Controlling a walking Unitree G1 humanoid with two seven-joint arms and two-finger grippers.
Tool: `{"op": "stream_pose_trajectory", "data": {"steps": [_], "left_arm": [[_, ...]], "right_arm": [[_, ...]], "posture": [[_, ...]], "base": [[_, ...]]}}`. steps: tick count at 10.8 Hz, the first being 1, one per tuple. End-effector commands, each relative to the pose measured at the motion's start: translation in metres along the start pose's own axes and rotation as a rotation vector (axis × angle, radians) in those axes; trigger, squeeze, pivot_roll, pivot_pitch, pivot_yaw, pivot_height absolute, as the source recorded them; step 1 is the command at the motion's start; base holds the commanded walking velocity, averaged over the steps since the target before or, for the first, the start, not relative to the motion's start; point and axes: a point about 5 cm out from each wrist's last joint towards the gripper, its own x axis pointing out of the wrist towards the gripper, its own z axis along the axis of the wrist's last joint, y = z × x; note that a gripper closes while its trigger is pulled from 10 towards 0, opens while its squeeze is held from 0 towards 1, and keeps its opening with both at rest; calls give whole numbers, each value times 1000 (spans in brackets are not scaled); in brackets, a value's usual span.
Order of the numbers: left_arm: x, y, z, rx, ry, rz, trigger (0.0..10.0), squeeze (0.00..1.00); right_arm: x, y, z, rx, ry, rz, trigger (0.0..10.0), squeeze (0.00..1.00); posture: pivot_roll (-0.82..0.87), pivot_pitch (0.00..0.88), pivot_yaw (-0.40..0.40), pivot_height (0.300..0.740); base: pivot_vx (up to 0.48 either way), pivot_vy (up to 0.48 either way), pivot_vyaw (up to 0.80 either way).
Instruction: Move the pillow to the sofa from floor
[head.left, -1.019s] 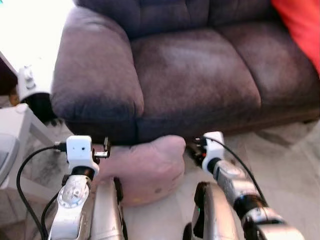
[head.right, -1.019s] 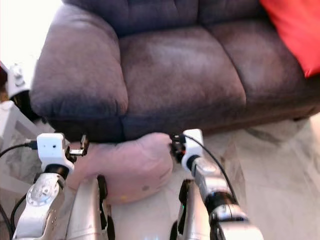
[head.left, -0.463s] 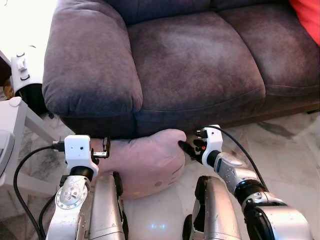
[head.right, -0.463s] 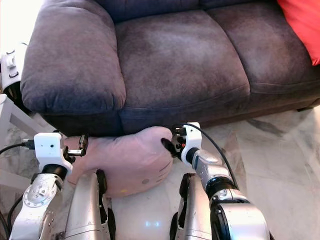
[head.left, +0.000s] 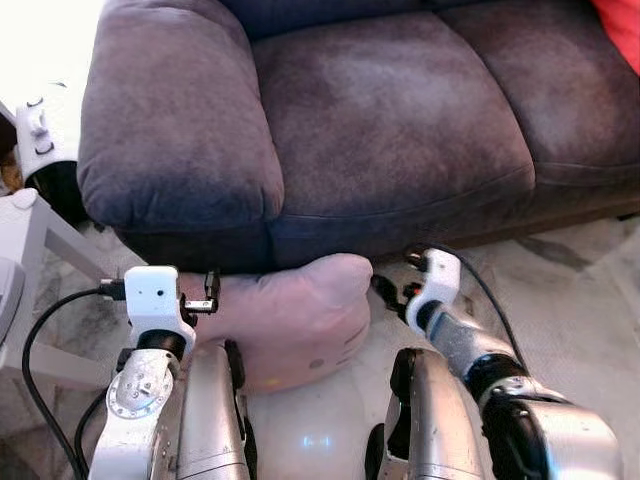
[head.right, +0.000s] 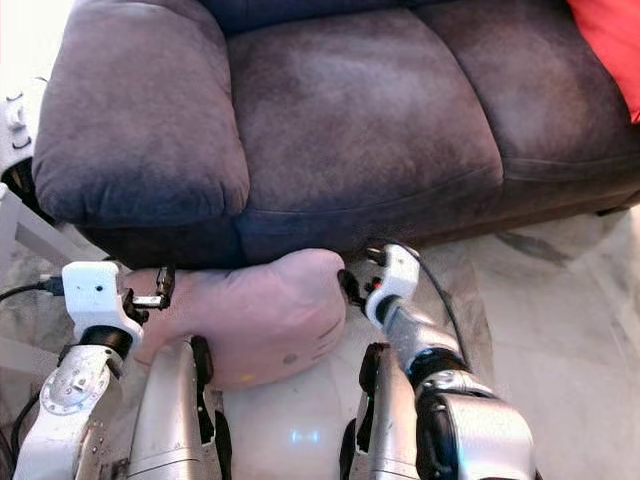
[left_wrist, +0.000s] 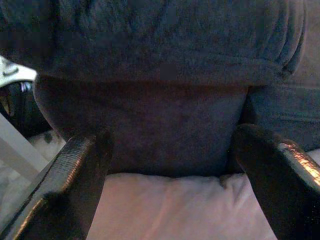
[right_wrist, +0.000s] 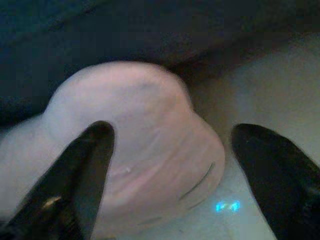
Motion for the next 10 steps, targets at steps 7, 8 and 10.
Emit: {"op": "stream_pose_trajectory", "data": {"steps": [7, 8, 10], "left_arm": [[6, 4, -6, -86, 41, 71, 10000, 0], [7, 5, -5, -90, 32, 81, 10000, 0], [8, 5, -4, -88, 27, 84, 10000, 0]], "right_arm": [[-1, 10, 9, -122, -181, 81, 10000, 0], [-2, 10, 9, -94, -192, 76, 10000, 0], [-2, 13, 10, -79, -225, 97, 10000, 0]], "posture": [[196, 334, -30, 488], [196, 334, -30, 488], [193, 334, -30, 488]], "base": [[0, 0, 203], [0, 0, 0], [0, 0, 0]]}}
